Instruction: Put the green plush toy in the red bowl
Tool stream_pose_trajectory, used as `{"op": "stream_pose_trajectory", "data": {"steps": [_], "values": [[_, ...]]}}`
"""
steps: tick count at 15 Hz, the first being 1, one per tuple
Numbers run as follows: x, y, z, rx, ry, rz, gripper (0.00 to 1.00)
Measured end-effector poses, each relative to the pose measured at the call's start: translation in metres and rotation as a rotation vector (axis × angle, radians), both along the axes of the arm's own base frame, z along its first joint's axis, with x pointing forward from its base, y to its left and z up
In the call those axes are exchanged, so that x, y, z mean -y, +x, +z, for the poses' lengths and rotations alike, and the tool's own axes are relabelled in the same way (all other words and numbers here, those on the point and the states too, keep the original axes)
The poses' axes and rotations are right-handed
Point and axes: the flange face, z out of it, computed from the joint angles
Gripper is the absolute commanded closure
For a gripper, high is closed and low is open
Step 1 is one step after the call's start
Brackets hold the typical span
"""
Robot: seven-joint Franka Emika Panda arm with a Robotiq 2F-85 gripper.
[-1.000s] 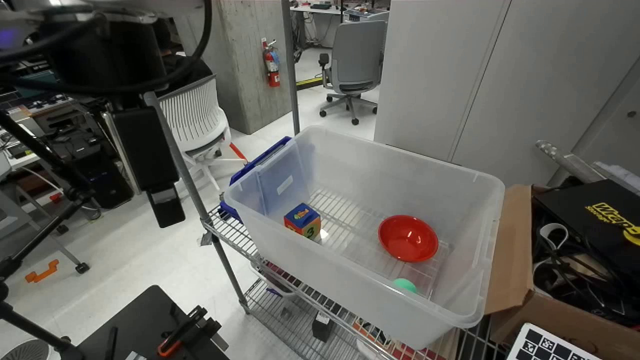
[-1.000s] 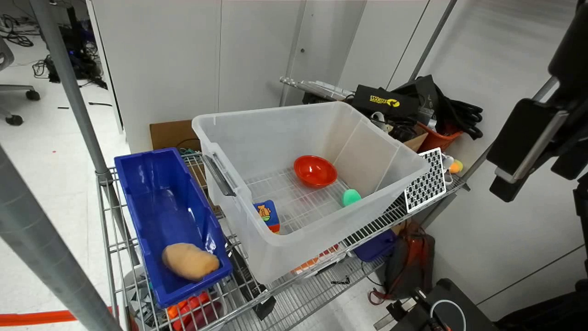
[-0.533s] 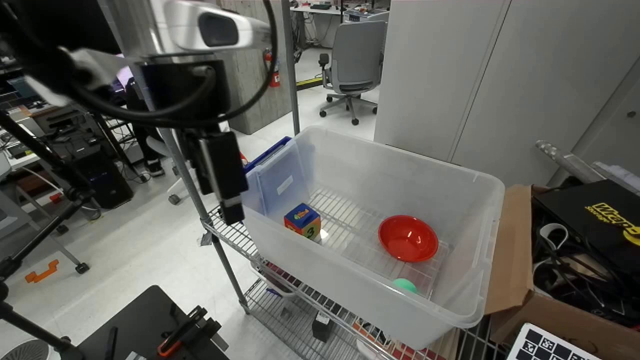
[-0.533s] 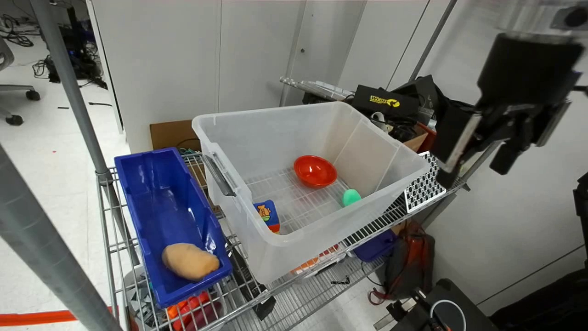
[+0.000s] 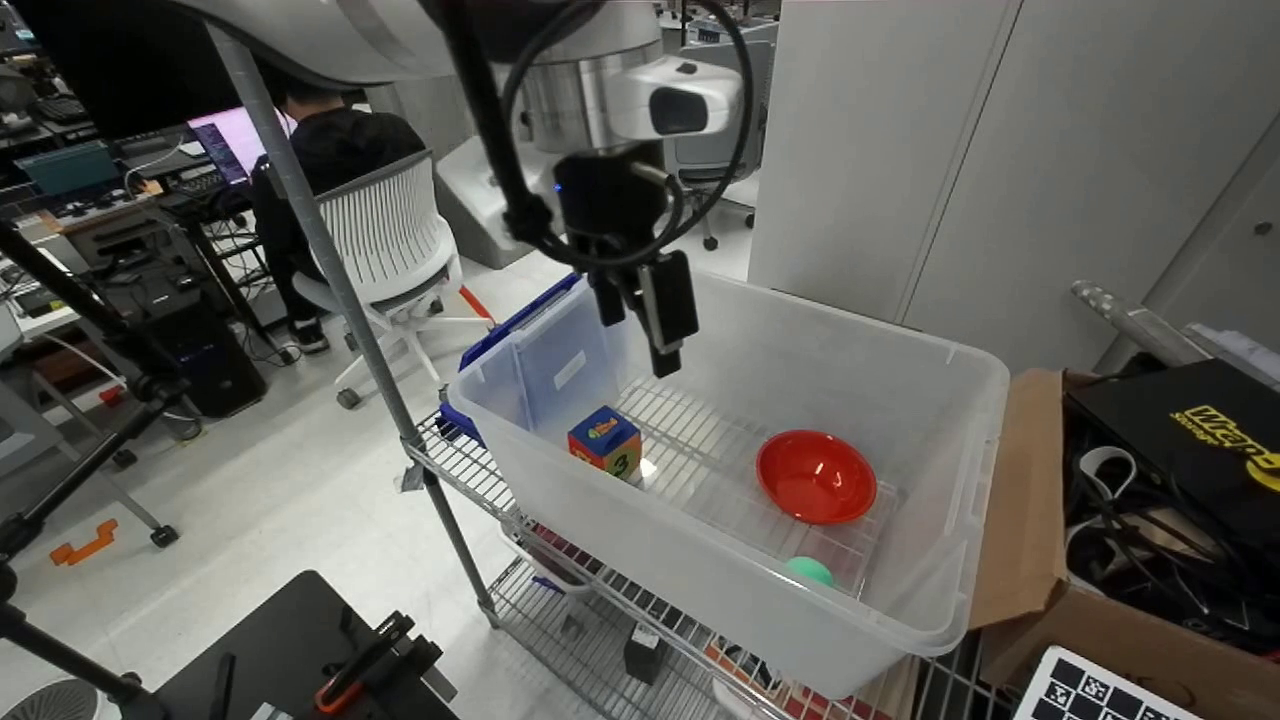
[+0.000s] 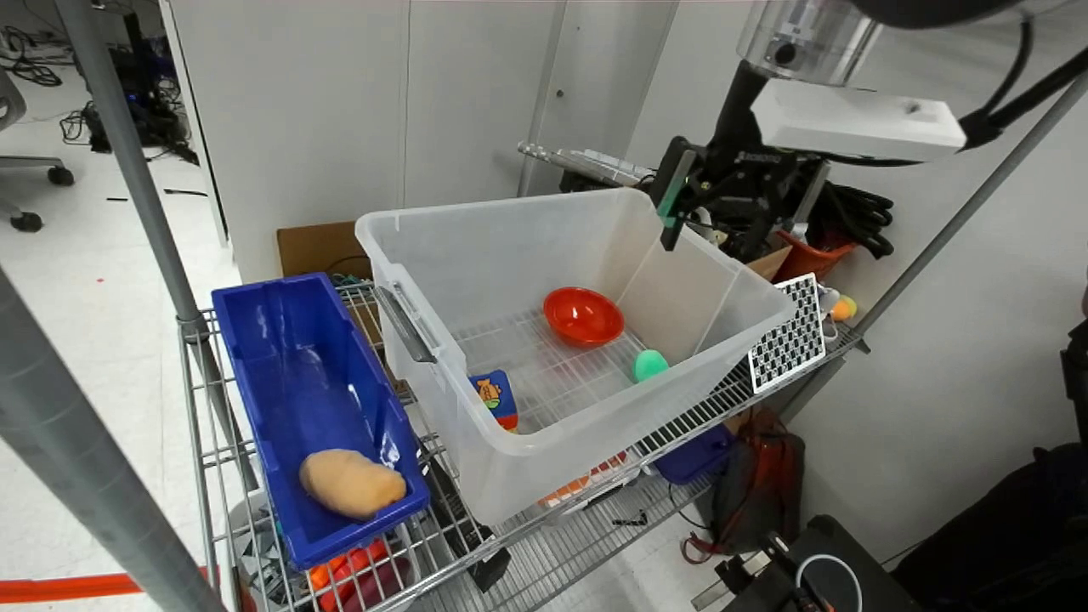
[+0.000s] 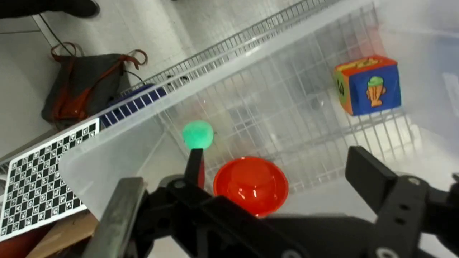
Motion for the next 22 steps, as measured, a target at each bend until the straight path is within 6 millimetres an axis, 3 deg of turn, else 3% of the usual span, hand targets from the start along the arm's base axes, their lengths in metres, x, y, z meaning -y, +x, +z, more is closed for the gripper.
{"op": "stream_pose_trajectory", "data": {"steps": [2,4,6,9,13,15,19,22], "values": [[0.009,0.031,-0.005,0.038,-0.013,-0.026,0.0],[0.019,0.061,-0.023,0.038,-0.008,-0.037,0.0],[0.033,0.089,-0.055,0.01,-0.008,-0.055,0.0],[0.057,0.115,-0.121,-0.1,-0.037,-0.099,0.0],[0.079,0.129,-0.21,-0.286,-0.093,-0.141,0.0],[0.078,0.133,-0.24,-0.359,-0.119,-0.128,0.0],[0.076,0.143,-0.271,-0.449,-0.196,-0.07,0.0],[0.088,0.148,-0.284,-0.485,-0.275,-0.043,0.0]]}}
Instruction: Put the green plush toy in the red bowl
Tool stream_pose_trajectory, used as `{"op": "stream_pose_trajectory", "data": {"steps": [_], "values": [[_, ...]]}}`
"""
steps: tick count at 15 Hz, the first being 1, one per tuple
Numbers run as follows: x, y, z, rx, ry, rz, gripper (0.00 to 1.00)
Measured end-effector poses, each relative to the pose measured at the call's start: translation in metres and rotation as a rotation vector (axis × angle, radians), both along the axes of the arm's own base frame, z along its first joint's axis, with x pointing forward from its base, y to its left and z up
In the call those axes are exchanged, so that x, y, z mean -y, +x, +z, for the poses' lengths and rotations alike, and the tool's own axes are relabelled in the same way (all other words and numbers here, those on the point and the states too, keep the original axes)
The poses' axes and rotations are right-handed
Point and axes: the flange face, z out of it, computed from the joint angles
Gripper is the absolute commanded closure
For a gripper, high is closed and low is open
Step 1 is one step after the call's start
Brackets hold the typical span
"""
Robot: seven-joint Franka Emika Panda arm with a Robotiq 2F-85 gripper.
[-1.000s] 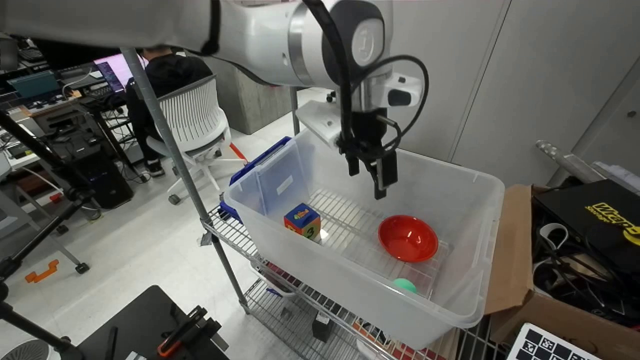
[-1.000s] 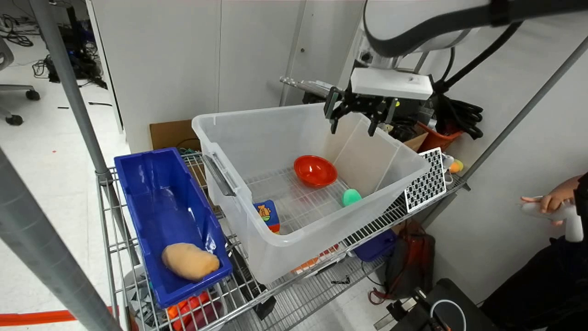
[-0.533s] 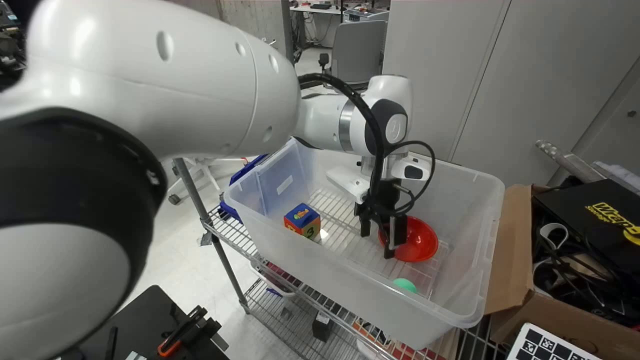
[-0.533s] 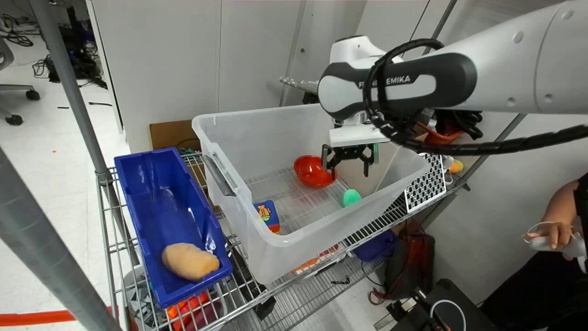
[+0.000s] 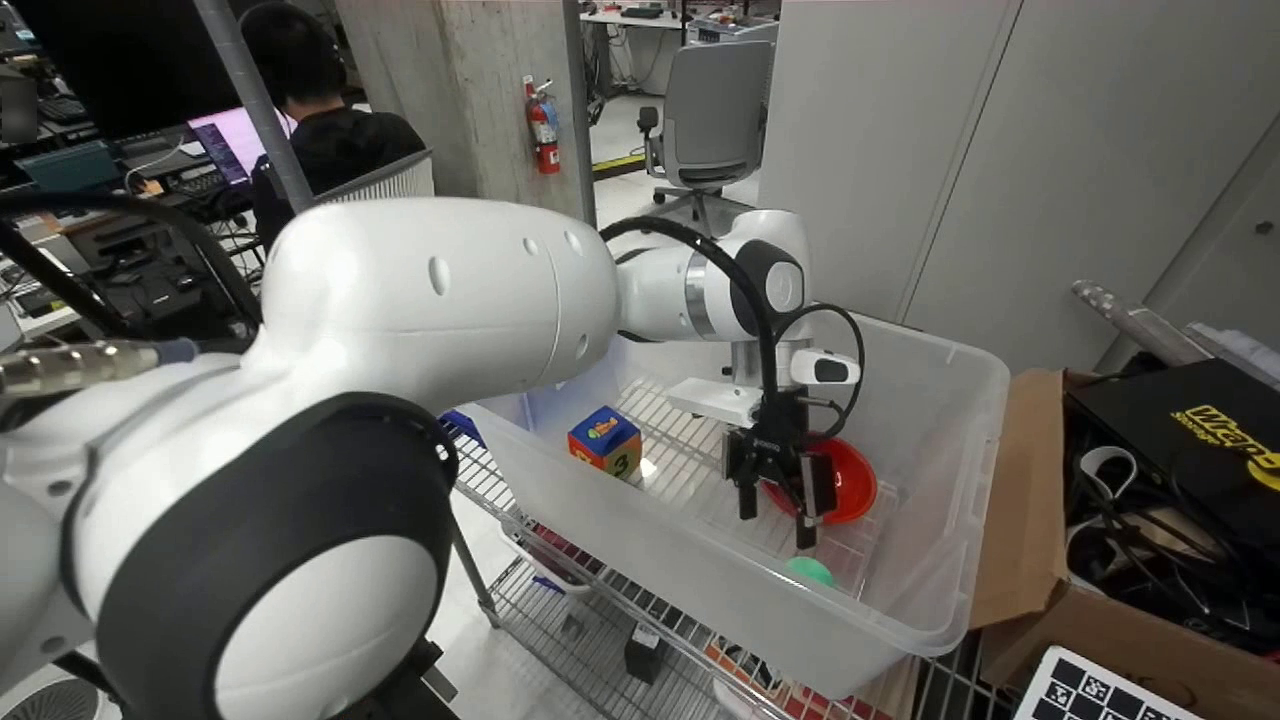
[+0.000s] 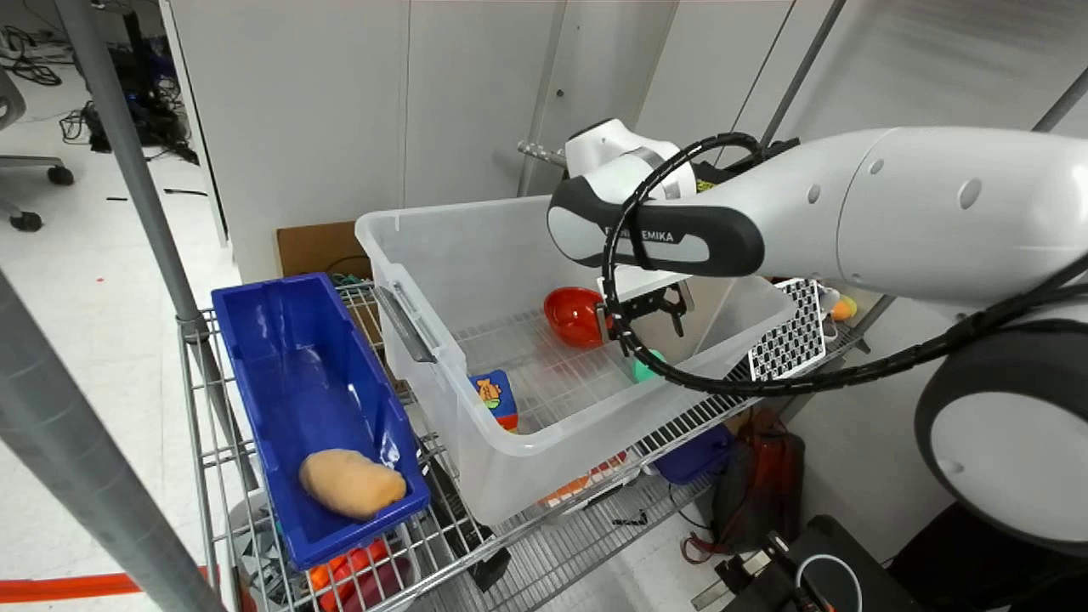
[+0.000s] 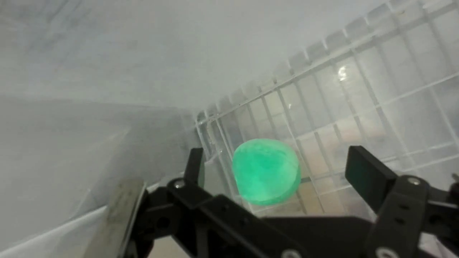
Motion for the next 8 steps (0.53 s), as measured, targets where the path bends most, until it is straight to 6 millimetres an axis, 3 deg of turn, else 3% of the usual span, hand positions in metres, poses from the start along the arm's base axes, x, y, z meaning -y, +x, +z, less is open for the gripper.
{"op": "stream_pose_trajectory", "data": {"steps": [8], "values": [[0.026,0.005,-0.04,-0.059,-0.046,0.111,0.0]]}}
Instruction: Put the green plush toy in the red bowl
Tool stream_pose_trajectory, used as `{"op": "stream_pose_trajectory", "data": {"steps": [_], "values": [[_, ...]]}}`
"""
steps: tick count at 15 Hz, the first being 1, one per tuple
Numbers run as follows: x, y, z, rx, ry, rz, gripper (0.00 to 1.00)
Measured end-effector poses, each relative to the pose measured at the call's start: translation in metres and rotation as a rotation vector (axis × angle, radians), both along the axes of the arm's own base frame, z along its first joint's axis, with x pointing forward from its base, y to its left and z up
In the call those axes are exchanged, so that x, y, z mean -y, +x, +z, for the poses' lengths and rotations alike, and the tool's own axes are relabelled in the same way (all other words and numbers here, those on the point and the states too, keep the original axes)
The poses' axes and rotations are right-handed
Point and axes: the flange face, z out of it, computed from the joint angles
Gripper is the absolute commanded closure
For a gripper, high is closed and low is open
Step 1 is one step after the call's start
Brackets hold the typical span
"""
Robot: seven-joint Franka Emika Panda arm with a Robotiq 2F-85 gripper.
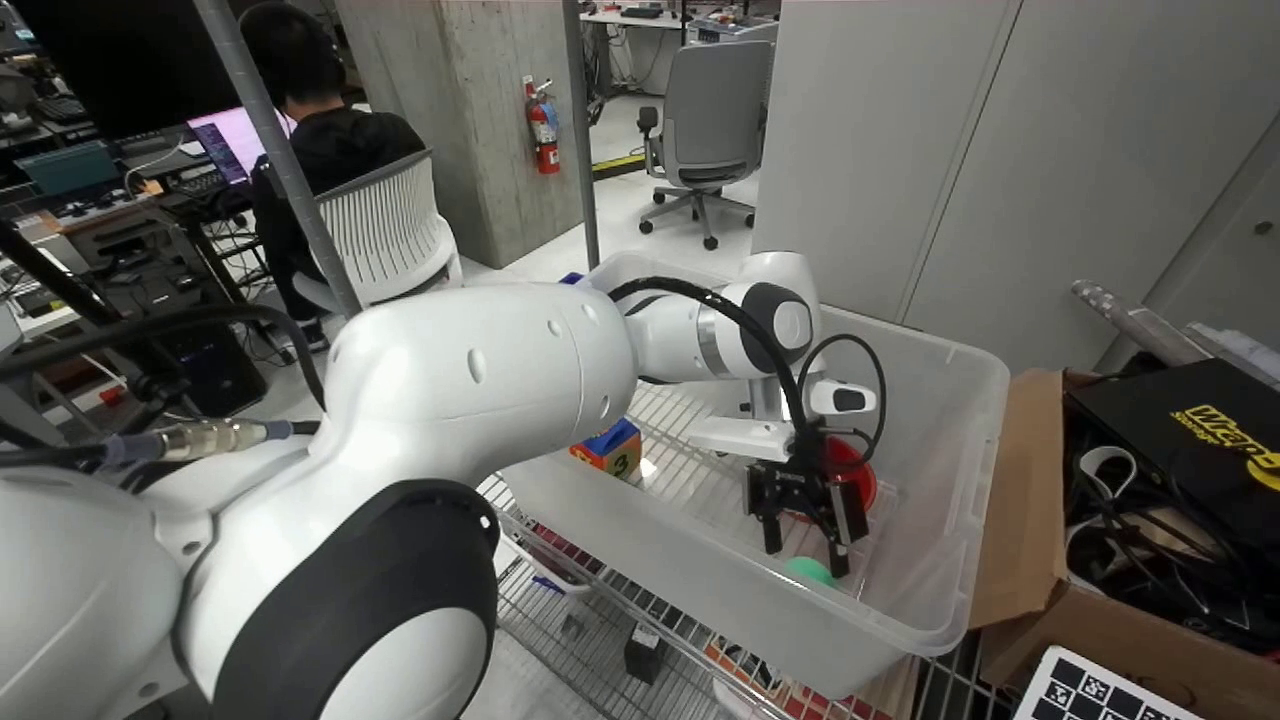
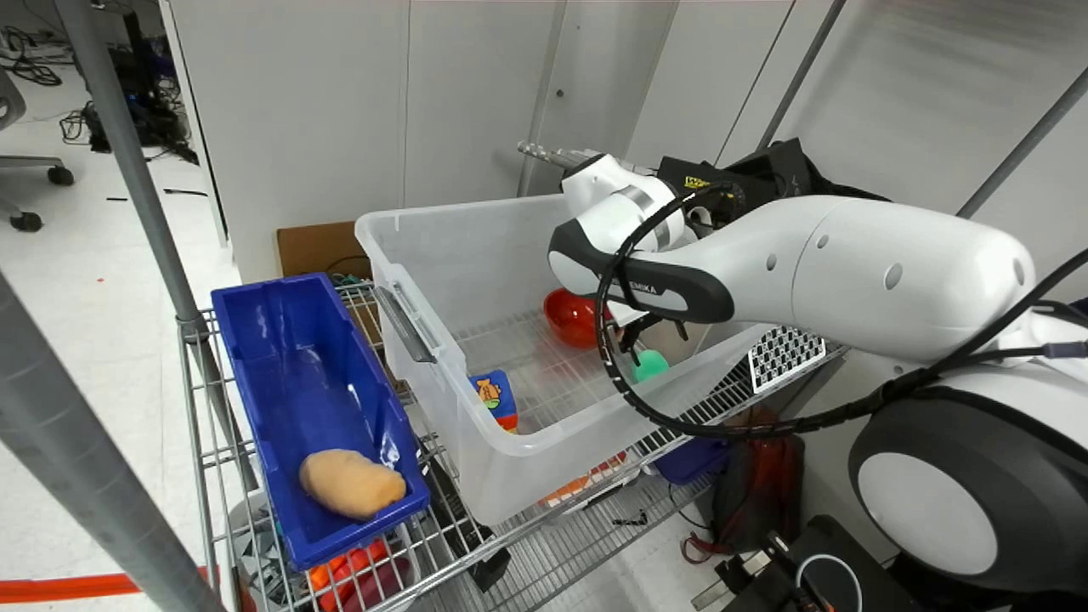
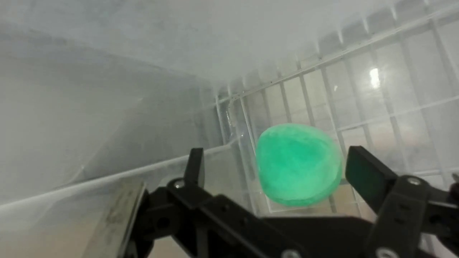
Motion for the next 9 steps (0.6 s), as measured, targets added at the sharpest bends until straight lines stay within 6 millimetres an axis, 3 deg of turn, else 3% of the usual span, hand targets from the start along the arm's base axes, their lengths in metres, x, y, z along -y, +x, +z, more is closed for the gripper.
{"op": "stream_pose_trajectory", "data": {"steps": [1,3,9], "values": [[0.001,-0.001,-0.005,-0.007,0.0,0.006,0.25],[0.003,-0.003,-0.016,-0.02,-0.001,0.011,0.35],[0.001,-0.016,-0.062,-0.073,-0.009,0.018,0.81]]}}
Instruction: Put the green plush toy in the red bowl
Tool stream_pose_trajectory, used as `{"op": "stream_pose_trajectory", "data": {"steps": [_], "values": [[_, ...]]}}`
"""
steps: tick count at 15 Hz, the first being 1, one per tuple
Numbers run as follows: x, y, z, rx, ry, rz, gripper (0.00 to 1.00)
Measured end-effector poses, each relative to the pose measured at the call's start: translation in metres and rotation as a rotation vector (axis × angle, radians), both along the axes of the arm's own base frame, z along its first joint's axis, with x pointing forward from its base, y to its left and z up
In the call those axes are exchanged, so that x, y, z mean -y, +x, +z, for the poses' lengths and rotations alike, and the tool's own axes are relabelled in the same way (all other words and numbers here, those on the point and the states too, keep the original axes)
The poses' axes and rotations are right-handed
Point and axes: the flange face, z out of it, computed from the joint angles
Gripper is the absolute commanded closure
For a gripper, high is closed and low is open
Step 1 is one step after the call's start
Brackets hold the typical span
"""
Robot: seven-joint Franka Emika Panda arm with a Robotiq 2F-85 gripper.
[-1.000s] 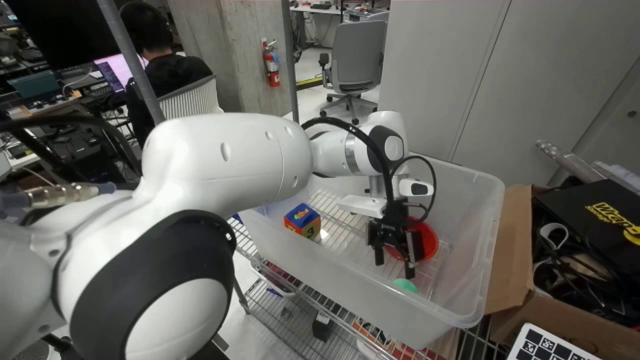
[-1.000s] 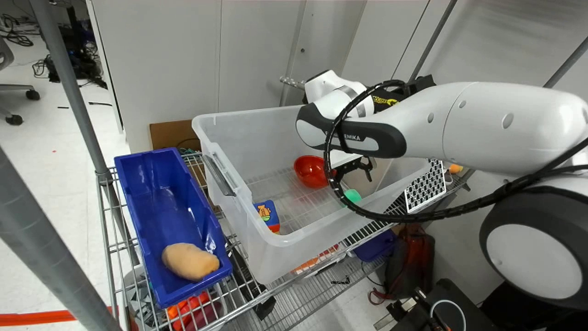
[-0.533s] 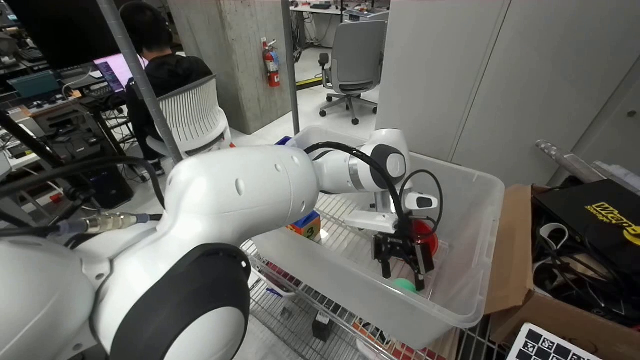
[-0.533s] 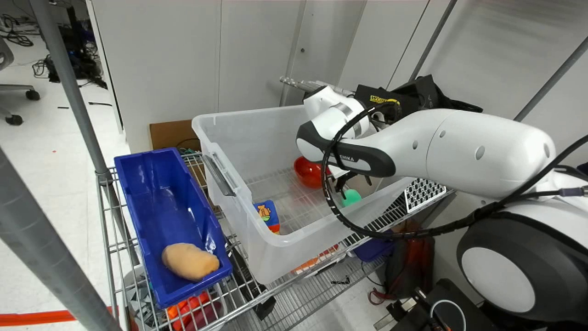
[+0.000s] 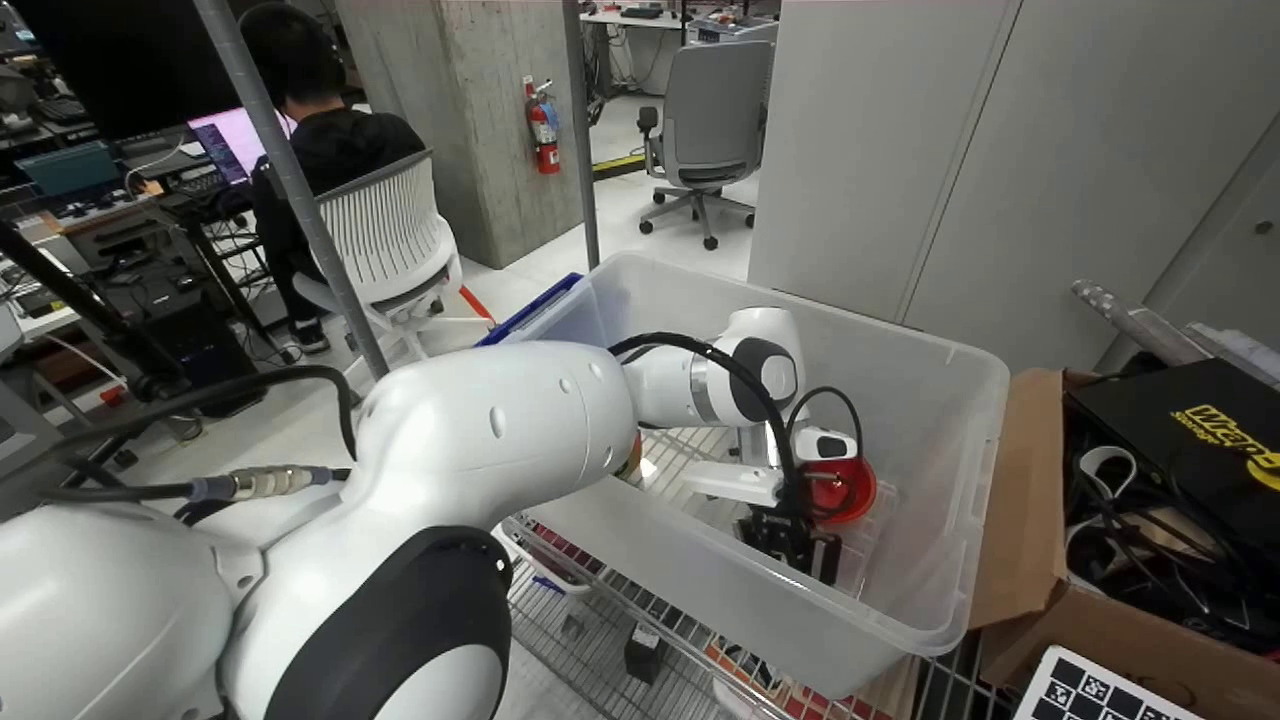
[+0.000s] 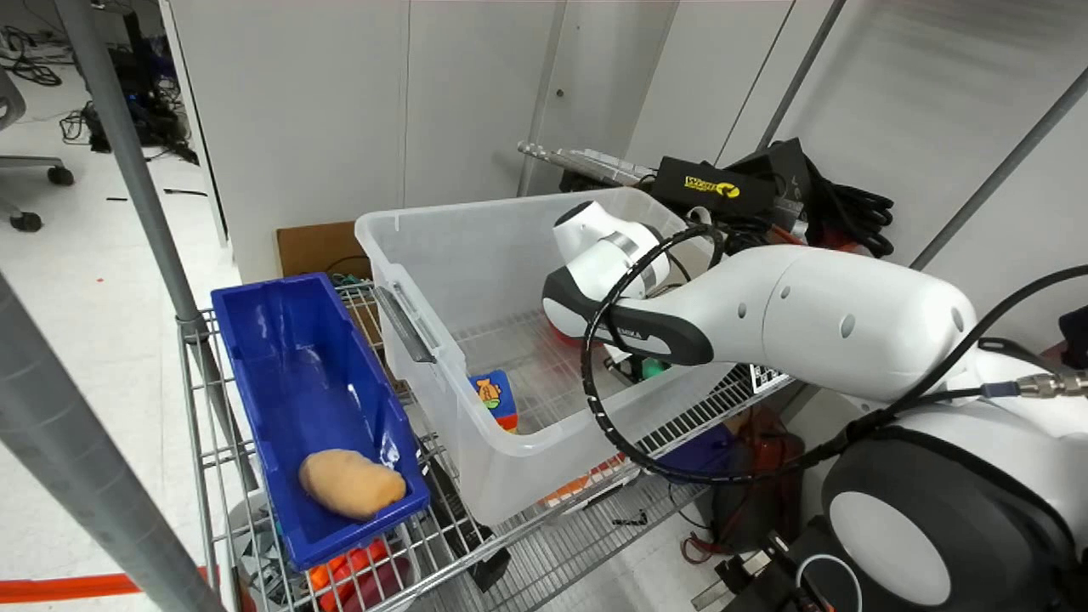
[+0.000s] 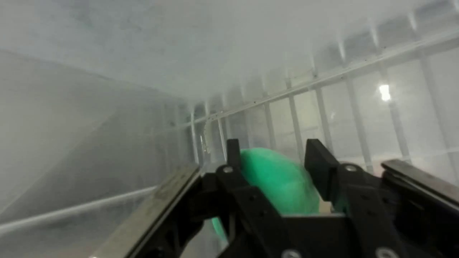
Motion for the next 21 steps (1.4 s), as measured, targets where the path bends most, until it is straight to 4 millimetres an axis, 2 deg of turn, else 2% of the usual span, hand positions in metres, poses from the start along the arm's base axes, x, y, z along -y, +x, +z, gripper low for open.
{"op": "stream_pose_trajectory", "data": {"steps": [3,5,7,9,12,17,19,21], "values": [[-0.004,-0.002,-0.008,-0.008,-0.014,0.005,0.99],[-0.011,0.0,-0.007,-0.005,-0.019,0.014,1.0],[-0.014,0.005,0.004,0.011,-0.031,0.031,0.99],[-0.01,0.014,0.026,0.033,-0.026,0.053,0.99],[-0.009,0.022,0.069,0.043,-0.009,0.061,0.99],[-0.031,0.029,0.154,0.072,0.103,0.047,0.99],[-0.038,0.034,0.166,0.112,0.133,0.048,0.99],[-0.039,0.036,0.163,0.138,0.127,0.033,0.99]]}}
